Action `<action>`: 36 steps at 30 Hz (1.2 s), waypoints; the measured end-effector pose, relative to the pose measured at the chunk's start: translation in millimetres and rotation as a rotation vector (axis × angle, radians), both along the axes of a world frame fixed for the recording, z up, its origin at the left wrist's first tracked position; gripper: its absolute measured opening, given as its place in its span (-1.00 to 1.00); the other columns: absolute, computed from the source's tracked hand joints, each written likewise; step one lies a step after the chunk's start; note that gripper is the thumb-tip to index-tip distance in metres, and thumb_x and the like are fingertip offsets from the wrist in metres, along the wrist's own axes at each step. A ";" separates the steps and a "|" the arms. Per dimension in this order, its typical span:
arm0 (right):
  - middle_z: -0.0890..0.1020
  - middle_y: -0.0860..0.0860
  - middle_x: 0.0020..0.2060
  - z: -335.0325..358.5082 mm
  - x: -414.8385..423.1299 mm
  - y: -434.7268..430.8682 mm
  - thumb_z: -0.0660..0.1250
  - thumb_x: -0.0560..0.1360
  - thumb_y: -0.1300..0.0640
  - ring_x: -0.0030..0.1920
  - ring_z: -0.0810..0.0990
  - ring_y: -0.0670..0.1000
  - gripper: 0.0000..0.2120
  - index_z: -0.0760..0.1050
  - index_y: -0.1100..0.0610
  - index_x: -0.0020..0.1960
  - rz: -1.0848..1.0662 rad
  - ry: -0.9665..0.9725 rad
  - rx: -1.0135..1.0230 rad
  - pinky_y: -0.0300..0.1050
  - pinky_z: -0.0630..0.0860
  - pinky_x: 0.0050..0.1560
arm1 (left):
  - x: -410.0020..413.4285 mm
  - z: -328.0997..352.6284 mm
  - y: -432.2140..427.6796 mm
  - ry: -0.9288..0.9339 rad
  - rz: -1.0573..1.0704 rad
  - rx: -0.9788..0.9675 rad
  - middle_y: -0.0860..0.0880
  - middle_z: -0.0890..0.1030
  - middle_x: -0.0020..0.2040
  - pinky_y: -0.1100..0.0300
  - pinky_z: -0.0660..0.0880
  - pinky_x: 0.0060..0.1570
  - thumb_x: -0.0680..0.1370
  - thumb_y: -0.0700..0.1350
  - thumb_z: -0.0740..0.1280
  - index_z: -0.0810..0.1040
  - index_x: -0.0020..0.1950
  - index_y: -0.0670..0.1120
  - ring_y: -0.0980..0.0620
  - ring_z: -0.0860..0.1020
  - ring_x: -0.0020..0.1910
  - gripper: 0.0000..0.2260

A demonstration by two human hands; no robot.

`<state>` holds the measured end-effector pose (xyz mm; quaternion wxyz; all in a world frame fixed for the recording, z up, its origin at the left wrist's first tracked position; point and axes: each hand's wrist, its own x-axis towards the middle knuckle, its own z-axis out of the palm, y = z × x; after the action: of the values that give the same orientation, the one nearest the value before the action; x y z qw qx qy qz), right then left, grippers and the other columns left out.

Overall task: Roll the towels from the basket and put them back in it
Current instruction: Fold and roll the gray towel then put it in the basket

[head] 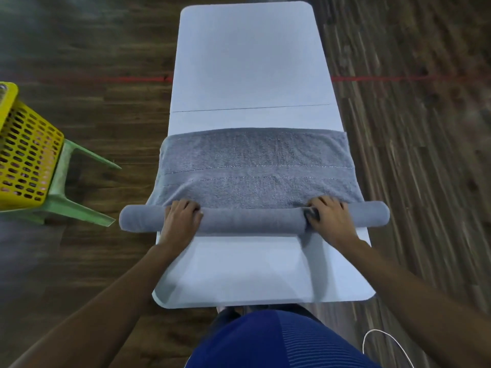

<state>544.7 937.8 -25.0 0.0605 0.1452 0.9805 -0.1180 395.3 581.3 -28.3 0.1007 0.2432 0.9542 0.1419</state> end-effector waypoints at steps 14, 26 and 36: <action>0.57 -0.05 0.17 11.7 0.8 0.7 0.25 0.36 -0.16 0.21 0.48 0.07 -0.56 0.47 -0.04 0.20 0.147 -0.308 -0.159 0.02 0.24 0.18 | 10.0 9.3 -8.1 -0.213 -0.177 -0.133 -0.01 0.59 0.00 -0.01 0.33 0.16 0.40 0.12 0.15 0.52 -0.01 0.01 -0.06 0.51 0.05 -0.70; 0.61 -0.02 0.09 -9.2 19.4 -12.3 0.45 0.28 0.06 0.12 0.55 0.12 -0.48 0.45 0.00 0.22 0.165 -0.010 0.049 -0.01 0.26 0.15 | 26.1 -3.8 -14.8 0.073 -0.215 -0.151 -0.11 0.63 0.06 -0.06 0.47 0.11 0.34 -0.15 0.42 0.56 0.18 -0.13 -0.15 0.58 0.04 -0.59; 0.58 -0.03 0.13 -0.7 7.3 -12.2 0.22 0.52 -0.12 0.16 0.47 0.09 -0.67 0.47 -0.01 0.21 0.050 0.042 -0.032 0.00 0.30 0.17 | 21.7 -1.1 -5.7 0.149 -0.028 0.073 -0.11 0.60 0.06 -0.08 0.40 0.08 0.49 -0.06 0.18 0.56 0.12 -0.14 -0.15 0.53 0.05 -0.70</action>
<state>552.0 925.6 -25.7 0.0451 0.1173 0.9828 -0.1350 417.0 575.7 -29.4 0.0224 0.2701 0.9497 0.1569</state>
